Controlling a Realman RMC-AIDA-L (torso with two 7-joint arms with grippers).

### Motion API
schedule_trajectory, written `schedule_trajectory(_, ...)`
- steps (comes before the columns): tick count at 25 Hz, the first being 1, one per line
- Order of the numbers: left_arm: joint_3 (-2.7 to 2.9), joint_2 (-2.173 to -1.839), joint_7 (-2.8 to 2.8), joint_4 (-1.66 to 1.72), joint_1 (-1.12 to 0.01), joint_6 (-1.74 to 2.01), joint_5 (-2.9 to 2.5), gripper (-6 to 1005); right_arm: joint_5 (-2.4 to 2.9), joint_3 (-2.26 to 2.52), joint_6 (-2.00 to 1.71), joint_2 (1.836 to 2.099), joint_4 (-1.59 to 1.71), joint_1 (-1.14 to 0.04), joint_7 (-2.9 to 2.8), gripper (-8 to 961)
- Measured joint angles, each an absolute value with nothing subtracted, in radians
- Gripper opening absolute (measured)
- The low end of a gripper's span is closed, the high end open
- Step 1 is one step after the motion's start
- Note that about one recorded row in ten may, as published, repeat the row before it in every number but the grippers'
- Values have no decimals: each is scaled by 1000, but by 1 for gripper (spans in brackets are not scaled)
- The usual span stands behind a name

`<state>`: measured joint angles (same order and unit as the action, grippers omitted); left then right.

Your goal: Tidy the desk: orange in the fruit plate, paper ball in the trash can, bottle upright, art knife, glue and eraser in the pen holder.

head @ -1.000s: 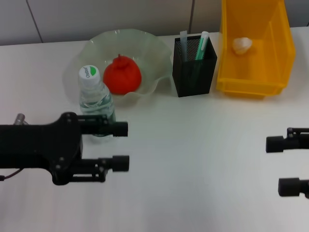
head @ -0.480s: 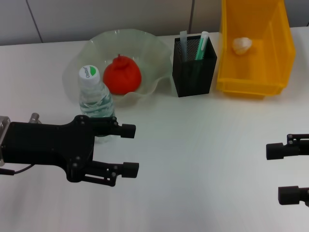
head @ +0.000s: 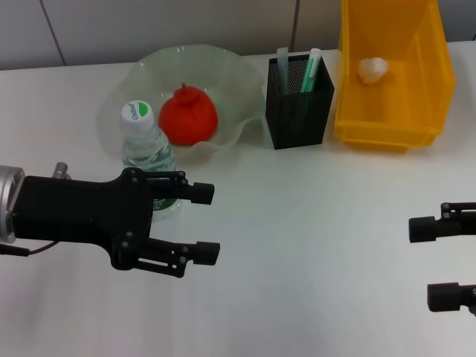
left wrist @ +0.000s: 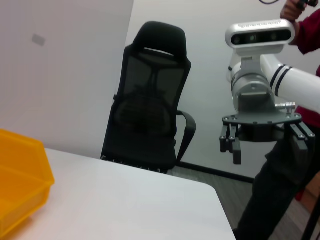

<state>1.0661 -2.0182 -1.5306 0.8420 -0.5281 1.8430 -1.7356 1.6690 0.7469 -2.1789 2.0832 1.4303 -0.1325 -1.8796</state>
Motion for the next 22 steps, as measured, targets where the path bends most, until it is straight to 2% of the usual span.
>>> schedule_trajectory(11,1049,-2019,-1513,848,-531,1851,-1751,843,1674,775,-2176,2084,1433,-135,-1881,768)
schedule_trajectory(22,1033,-2026,-1355,844,-467,1887,-1744,842,1710,859,-2157,2086,1436,-133,-1845,768)
